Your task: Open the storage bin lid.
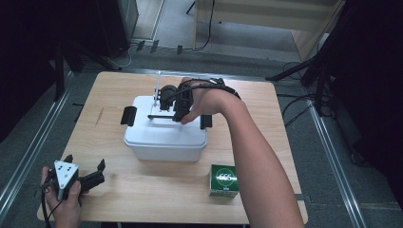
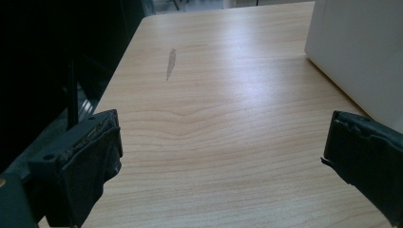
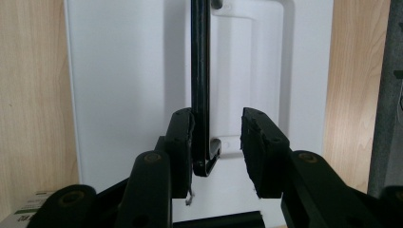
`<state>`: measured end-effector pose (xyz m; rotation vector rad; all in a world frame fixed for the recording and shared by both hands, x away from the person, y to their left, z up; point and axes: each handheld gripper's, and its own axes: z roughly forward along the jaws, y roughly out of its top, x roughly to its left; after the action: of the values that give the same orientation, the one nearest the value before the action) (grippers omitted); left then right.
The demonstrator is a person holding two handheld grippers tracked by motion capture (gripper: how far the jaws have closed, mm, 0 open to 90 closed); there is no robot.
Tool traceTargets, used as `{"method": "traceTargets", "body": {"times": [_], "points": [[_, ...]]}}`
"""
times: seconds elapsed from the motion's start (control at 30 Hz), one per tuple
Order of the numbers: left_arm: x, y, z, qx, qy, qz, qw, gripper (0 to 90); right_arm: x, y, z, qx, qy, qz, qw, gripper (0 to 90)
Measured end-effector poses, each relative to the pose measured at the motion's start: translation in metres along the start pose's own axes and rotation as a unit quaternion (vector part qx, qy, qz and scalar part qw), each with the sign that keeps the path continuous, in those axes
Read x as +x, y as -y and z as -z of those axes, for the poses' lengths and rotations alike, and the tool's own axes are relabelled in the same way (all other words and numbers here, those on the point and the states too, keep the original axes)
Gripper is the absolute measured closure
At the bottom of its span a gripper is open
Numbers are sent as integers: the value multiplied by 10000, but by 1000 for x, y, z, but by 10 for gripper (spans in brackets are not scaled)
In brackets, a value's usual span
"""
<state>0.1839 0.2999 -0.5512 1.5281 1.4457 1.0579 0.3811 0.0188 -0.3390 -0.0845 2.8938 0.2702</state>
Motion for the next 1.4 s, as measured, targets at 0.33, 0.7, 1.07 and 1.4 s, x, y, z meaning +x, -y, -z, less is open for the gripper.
{"method": "traceTargets", "body": {"times": [0.33,0.7,1.07,1.4], "points": [[0,0,0,57,-8,-37,10000,0,-3,-7,-4,131,-204,-67,9997,725],[1,0,0,135,-27,-22,9999,0,-5,-14,-7,131,-221,-50,9997,780],[2,0,0,170,-10,19,9999,0,-7,-15,-12,187,-241,-165,9994,824],[3,0,0,154,-3,71,9999,0,-8,-14,-11,137,-117,-99,9998,844]]}}
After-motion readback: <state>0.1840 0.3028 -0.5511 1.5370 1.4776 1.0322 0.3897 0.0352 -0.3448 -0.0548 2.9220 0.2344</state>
